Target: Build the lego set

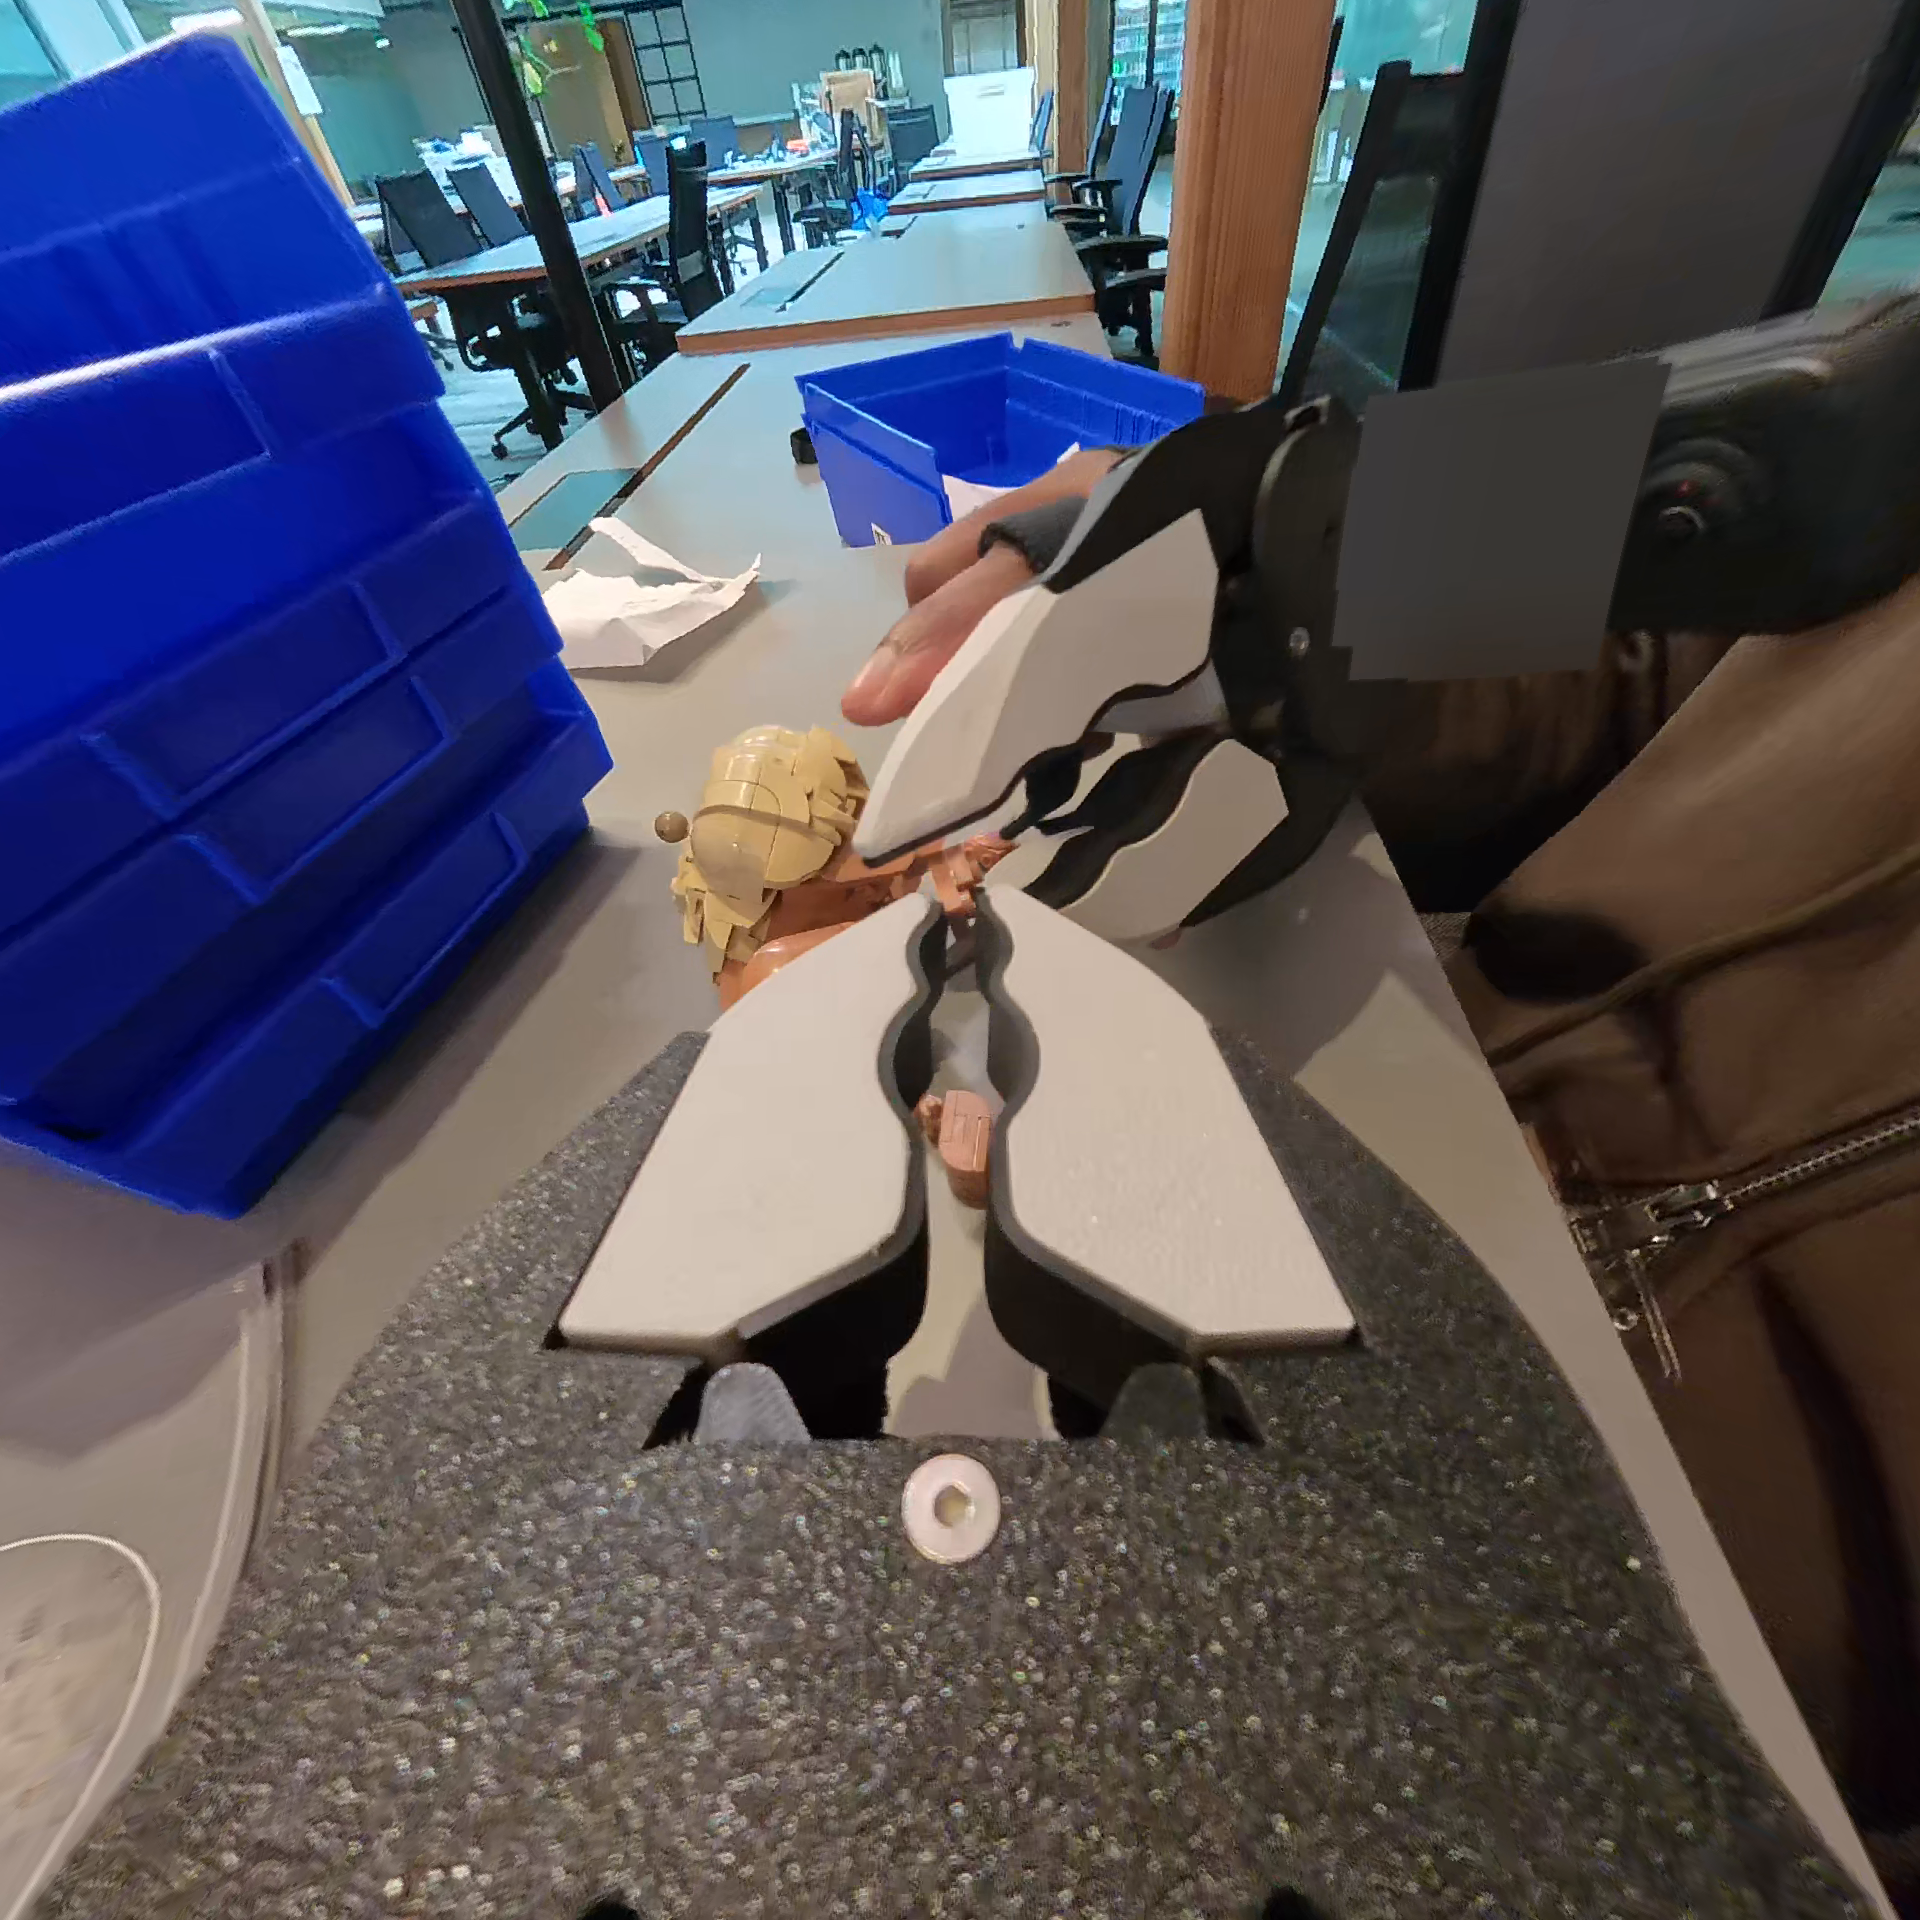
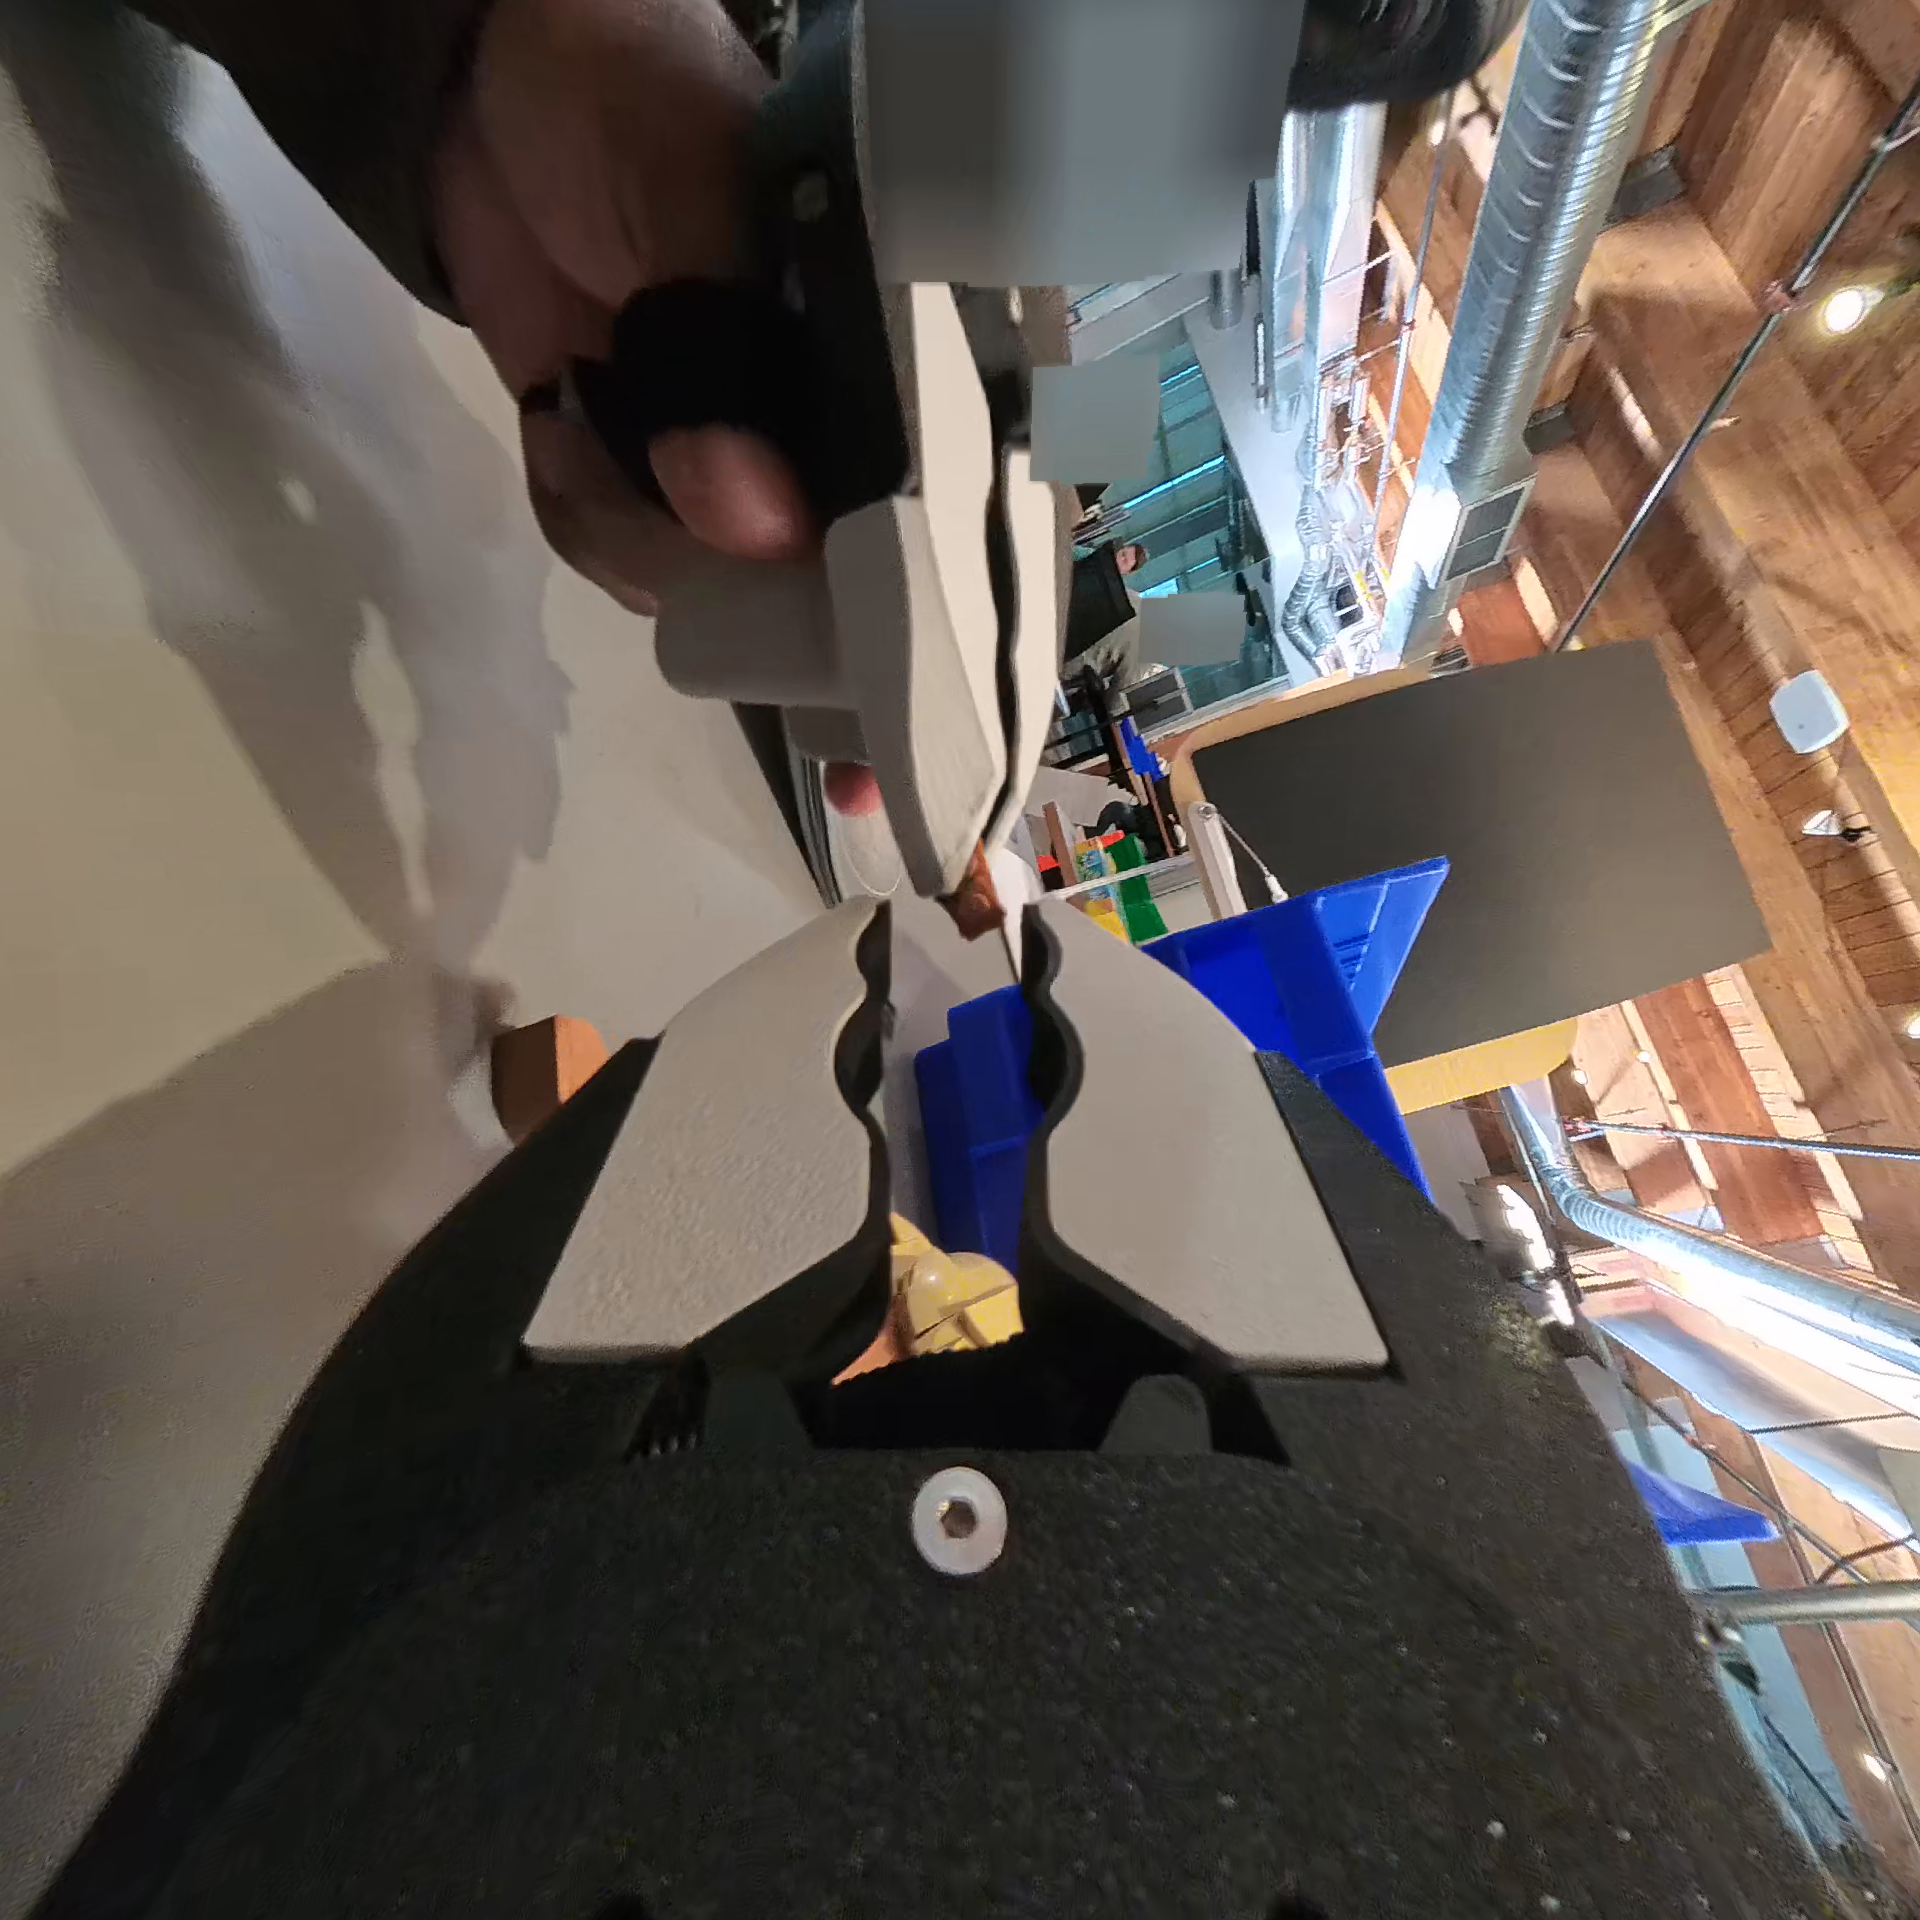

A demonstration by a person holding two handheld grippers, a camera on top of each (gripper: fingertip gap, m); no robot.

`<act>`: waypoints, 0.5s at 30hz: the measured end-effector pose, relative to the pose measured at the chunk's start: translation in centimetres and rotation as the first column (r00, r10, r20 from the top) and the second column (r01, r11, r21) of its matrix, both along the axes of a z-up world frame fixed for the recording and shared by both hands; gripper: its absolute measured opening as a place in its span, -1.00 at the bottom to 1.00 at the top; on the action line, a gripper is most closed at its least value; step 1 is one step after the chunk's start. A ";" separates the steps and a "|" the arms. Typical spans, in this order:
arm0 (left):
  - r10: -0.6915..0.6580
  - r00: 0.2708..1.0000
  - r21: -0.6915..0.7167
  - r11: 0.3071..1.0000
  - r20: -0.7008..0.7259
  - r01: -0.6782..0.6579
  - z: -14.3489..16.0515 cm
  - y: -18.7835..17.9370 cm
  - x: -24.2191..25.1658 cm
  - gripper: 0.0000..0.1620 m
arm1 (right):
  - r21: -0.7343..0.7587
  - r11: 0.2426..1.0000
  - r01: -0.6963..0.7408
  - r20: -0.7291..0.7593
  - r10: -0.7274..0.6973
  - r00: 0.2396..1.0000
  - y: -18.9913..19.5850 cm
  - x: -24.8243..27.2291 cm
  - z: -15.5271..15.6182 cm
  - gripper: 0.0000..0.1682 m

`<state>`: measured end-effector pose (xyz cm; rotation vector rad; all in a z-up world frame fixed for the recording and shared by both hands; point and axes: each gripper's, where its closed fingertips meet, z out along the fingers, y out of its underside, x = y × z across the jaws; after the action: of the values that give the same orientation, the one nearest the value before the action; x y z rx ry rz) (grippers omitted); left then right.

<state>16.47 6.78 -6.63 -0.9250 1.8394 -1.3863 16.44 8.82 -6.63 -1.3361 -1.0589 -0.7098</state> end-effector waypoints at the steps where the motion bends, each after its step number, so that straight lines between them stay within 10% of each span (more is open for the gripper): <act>1: 0.001 1.000 -0.016 1.000 -0.008 -0.001 -0.1 0.0 0.1 -0.94 | 0.014 1.000 0.000 0.000 0.000 1.000 0.0 -0.1 0.2 -0.72; 15: -0.069 0.996 0.076 0.994 -0.051 0.073 -1.0 -0.6 -0.8 -0.95 | -0.084 0.992 -0.094 -0.007 0.094 0.996 -0.8 -0.9 -0.8 -0.90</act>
<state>15.69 6.13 -7.63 -0.8680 1.9651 -1.3347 15.56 7.98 -7.47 -1.3488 -1.1526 -0.5988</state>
